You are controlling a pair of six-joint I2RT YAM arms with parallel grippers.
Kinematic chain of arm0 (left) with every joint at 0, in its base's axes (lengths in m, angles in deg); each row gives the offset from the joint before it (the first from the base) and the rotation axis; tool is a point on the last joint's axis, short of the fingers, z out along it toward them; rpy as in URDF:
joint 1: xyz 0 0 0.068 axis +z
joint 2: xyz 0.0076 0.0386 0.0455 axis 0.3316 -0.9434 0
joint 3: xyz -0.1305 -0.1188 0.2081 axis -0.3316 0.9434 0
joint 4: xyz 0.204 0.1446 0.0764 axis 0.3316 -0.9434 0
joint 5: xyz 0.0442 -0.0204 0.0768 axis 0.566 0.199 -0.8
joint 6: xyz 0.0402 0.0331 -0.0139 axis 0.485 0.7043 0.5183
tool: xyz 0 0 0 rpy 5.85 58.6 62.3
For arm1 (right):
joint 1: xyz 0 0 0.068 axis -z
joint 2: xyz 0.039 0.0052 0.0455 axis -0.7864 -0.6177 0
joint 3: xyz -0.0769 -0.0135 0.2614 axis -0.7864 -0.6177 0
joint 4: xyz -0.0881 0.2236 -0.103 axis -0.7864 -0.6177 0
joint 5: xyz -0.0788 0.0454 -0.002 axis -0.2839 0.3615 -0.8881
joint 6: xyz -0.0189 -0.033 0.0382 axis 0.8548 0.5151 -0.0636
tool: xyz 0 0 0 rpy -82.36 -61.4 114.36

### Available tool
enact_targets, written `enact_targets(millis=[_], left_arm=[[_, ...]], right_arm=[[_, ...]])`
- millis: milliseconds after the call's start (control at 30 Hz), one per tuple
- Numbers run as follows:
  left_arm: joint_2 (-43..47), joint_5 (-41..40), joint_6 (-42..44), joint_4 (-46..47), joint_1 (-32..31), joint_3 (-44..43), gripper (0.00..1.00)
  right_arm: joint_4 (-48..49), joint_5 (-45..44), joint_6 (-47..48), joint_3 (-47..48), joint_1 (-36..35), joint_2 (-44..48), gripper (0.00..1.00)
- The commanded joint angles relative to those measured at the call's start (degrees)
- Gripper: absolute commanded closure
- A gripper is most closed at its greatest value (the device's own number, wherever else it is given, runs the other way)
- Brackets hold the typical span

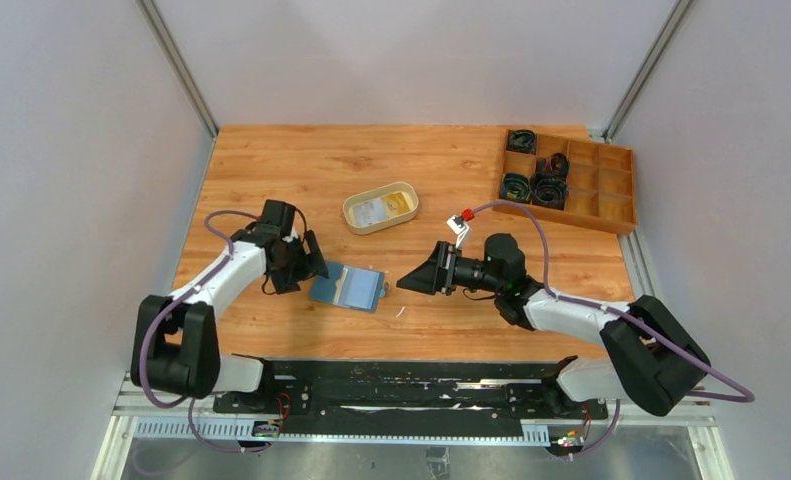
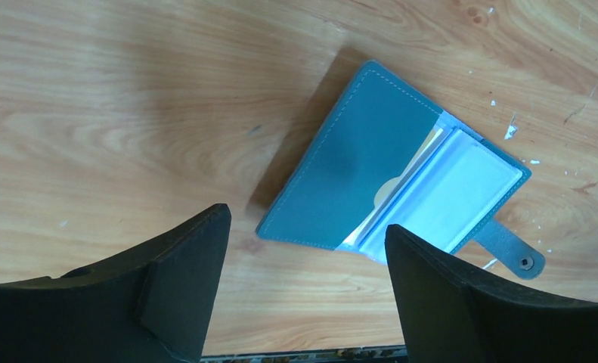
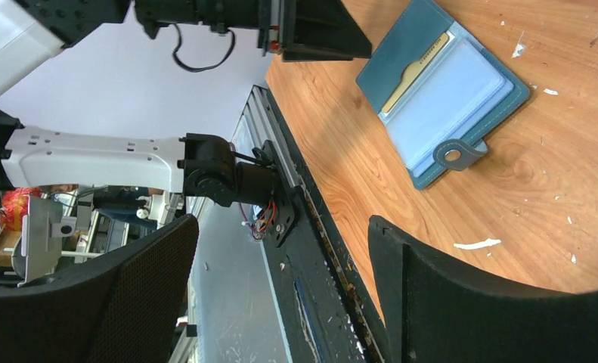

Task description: Take the credit cards out of the card holder

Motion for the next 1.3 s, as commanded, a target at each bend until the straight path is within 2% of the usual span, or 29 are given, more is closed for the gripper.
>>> enact_targets(millis=[0,200,367,533,700,767,900,1033,1200,1267], left_arm=[[-3.69,7.75,1.24,9.04,0.97,1.33,0.16],[-6.54,13.96,1.1,18.94,3.3,5.41,0.16],[-8.91,17.93,-1.17,27.86,4.31,11.12,0.14],[-10.39,25.17,-3.62,38.51,4.31,16.59,0.15],[-9.57,27.62,-2.23,40.8,4.31,20.22,0.28],[-9.38,28.1,-2.05,41.93,4.31,21.6,0.37],[-11.53,31.3,-2.79,47.13,4.31,23.72,0.47],[-14.34,34.89,-3.92,52.63,4.31,25.66,0.51],[-14.27,36.75,-2.44,53.32,4.31,26.7,0.52],[-14.01,37.38,-2.15,53.32,4.31,26.83,0.57]], right_arm=[[-0.77,1.72,1.37,-1.18,-0.78,2.29,0.14],[-3.82,3.39,2.46,-2.11,-0.78,5.83,0.13],[-10.17,3.75,5.44,-1.31,-0.68,8.68,0.13],[-12.91,3.45,6.82,-0.13,-0.67,8.21,0.13],[-11.83,3.04,6.35,0.64,-0.64,5.63,0.13],[-11.6,2.68,6.29,1.01,-0.68,4.86,0.13],[-12.04,1.65,6.14,1.76,-0.65,3.74,0.14],[-13.83,0.14,6.83,2.44,-0.63,3.53,0.14],[-15.06,-1.36,7.3,3.04,-0.65,2.9,0.14],[-15.26,-1.7,7.35,3.44,-0.73,2.45,0.14]])
